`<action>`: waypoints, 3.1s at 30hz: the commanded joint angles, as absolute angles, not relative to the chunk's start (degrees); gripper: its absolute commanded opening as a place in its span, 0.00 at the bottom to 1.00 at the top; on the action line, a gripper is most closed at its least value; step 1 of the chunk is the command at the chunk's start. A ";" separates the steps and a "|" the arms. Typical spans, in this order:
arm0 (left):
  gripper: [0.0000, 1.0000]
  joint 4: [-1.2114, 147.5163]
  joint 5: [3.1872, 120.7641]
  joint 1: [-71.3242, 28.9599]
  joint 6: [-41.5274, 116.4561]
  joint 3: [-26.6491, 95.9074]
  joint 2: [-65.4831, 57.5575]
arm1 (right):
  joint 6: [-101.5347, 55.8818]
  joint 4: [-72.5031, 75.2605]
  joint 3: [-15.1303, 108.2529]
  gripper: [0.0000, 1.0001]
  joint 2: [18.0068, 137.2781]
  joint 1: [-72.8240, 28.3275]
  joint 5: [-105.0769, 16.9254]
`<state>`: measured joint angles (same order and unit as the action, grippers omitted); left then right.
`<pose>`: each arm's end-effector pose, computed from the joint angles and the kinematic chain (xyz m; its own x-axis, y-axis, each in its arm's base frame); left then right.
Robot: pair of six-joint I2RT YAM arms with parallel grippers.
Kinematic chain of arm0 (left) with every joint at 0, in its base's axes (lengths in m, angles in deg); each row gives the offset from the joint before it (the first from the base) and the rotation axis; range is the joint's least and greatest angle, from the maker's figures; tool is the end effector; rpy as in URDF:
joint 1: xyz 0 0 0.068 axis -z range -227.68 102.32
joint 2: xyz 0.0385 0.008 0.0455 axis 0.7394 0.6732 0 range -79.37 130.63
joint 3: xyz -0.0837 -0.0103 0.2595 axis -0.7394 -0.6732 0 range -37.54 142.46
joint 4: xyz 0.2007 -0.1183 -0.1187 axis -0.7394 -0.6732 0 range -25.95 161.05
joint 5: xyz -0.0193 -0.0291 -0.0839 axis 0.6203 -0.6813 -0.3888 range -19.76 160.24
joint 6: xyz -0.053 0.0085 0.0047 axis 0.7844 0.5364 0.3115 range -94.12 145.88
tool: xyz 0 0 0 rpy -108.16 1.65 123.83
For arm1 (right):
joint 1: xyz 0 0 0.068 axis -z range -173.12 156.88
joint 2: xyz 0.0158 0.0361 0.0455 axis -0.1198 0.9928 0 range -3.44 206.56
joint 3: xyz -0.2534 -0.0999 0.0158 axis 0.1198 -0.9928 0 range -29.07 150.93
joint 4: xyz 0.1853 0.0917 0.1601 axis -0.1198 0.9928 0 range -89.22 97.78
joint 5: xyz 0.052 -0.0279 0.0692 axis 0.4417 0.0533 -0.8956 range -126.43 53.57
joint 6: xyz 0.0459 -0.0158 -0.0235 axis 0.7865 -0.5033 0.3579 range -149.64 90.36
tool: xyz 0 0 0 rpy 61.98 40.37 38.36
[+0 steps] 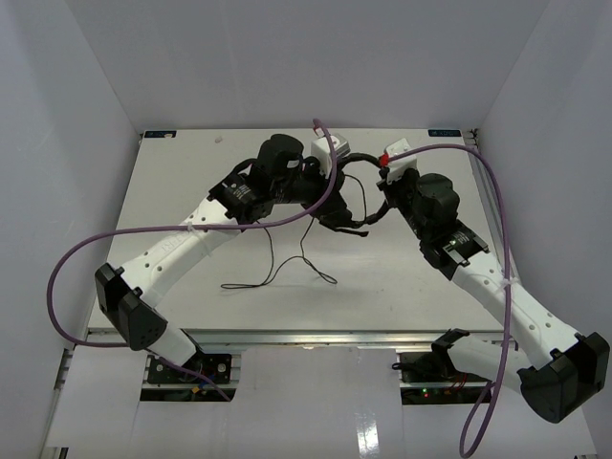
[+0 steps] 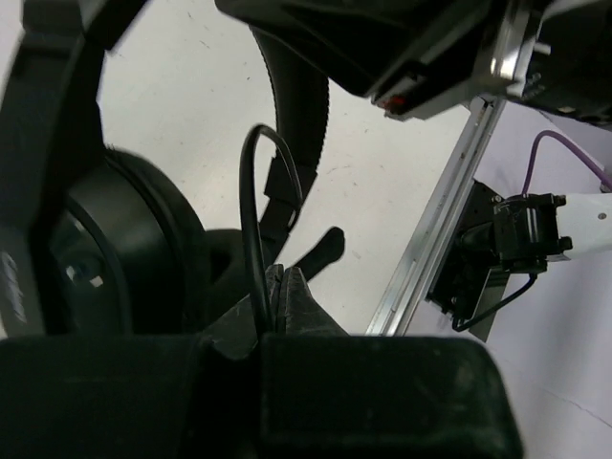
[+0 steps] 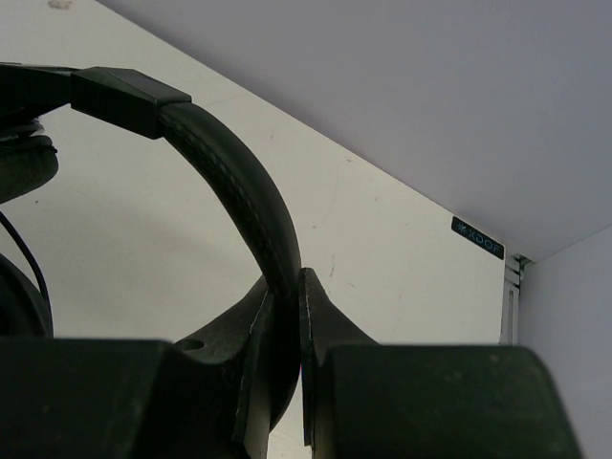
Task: Wrap the headphones
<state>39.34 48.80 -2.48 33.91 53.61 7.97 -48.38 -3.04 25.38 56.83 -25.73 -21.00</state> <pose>0.2323 -0.2525 0.4033 -0.4504 0.2692 -0.8513 0.8334 0.4688 -0.2927 0.2133 0.1252 0.3739 0.0672 -0.3247 -0.9434 -0.2892 0.8987 -0.3299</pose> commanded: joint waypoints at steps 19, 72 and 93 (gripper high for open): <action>0.05 29.79 65.35 -4.46 14.81 66.89 9.35 | -52.67 5.11 23.56 0.08 53.01 -26.50 -43.54; 0.04 64.40 54.93 -14.98 25.30 28.15 -10.02 | -42.80 12.00 35.47 0.08 53.25 -20.16 -51.60; 0.35 85.79 40.56 -16.30 38.42 12.27 -6.33 | -30.08 12.26 46.57 0.08 56.64 -14.34 -62.63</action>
